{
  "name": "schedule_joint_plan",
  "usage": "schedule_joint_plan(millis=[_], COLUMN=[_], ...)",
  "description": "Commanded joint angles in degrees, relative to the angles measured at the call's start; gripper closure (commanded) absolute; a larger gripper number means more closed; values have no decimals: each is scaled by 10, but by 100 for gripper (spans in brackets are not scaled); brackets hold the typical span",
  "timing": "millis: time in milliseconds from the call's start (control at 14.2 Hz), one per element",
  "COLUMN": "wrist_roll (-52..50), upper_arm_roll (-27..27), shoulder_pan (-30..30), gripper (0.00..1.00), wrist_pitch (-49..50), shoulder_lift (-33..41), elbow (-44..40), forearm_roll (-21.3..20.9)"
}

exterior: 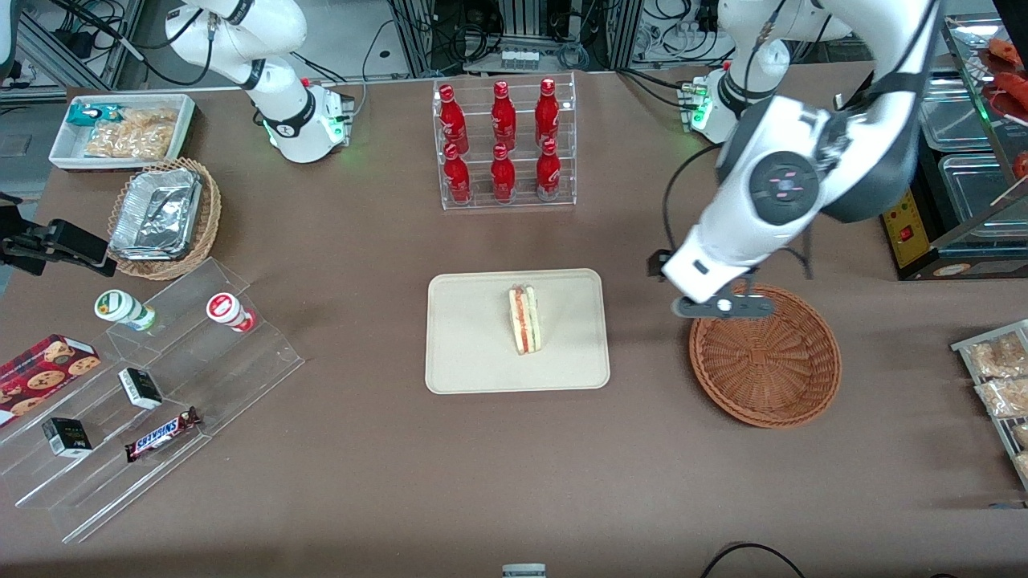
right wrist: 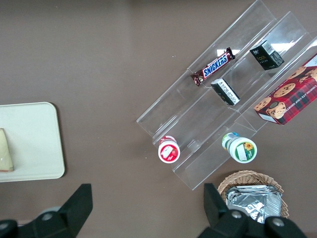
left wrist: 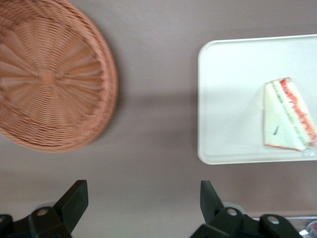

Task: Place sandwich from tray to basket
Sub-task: 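Move the left gripper from above the wicker basket to the sandwich on the tray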

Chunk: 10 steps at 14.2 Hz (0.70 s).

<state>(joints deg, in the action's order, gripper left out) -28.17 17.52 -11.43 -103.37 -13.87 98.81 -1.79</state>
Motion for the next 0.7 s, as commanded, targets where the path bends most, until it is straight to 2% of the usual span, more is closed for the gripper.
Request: schedule_joint_plan(millis=[0, 140, 351, 632], wrist_roll=[-87, -150, -181, -314], upper_arm_roll=[-8, -7, -6, -8], shoulder_pan=[-46, -74, -102, -176], gripper=[0, 0, 0, 0], wrist_pitch=[-8, -10, -46, -150], shoulder_lift=[-43, -70, -104, -159], elbow=[-33, -48, -63, -85], forearm_roll=[-48, -81, -74, -86])
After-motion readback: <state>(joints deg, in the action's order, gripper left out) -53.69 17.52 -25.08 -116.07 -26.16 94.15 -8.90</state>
